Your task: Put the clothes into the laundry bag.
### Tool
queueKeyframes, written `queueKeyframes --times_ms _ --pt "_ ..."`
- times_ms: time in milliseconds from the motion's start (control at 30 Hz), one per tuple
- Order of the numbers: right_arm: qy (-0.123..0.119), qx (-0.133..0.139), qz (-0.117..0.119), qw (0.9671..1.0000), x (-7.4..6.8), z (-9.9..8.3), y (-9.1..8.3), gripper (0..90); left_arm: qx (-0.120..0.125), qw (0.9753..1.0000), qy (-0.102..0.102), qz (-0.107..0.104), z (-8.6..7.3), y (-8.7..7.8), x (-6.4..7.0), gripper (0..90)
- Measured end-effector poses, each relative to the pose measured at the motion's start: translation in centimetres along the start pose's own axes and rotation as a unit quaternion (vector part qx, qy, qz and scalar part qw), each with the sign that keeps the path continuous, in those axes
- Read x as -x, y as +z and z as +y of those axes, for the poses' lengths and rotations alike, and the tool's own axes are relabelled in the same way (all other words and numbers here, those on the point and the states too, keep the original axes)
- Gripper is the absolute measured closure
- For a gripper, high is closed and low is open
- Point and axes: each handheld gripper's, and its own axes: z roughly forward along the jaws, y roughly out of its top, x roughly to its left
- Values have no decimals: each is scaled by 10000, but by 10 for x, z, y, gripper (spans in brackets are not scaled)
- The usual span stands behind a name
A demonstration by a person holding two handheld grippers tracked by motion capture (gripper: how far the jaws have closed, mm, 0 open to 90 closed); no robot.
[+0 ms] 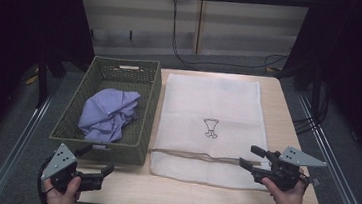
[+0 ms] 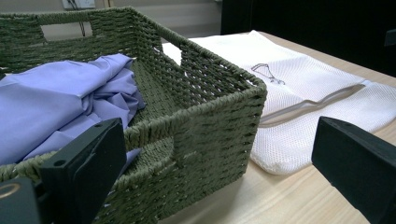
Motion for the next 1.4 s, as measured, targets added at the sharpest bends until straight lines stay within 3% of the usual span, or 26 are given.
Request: queueKeyframes --times_ms 333,433,567,633,833,900,1100,1133,1200,1400 --pt "130 -219 127 9996 0 0 0 363 72 9999 -40 -101 -1 -1 -1 29" --pt "96 -218 197 9995 -5 3 0 376 74 9998 -24 -167 -1 -1 -1 29" --pt "-15 -454 325 9984 -6 6 6 395 50 9999 5 -148 0 1 0 29" --pt "-12 -628 468 9969 -5 8 13 433 48 9998 18 -175 0 2 1 30" --pt "16 -878 593 9944 -4 15 27 457 55 9999 29 -133 1 1 0 29" --pt "146 -942 685 9931 -4 16 32 454 58 9999 22 -153 0 1 1 29" --pt "30 -1133 744 9908 -5 22 43 461 37 9999 7 -143 0 2 1 28" --pt "-2 -1197 810 9895 -6 25 47 462 46 9999 -116 -110 -1 1 0 28" --pt "-49 -1332 845 9875 -7 27 53 455 31 9998 -164 -79 -1 1 0 23" --pt "-237 -1655 974 9811 -12 32 73 502 76 9999 -123 -87 -2 0 0 23"
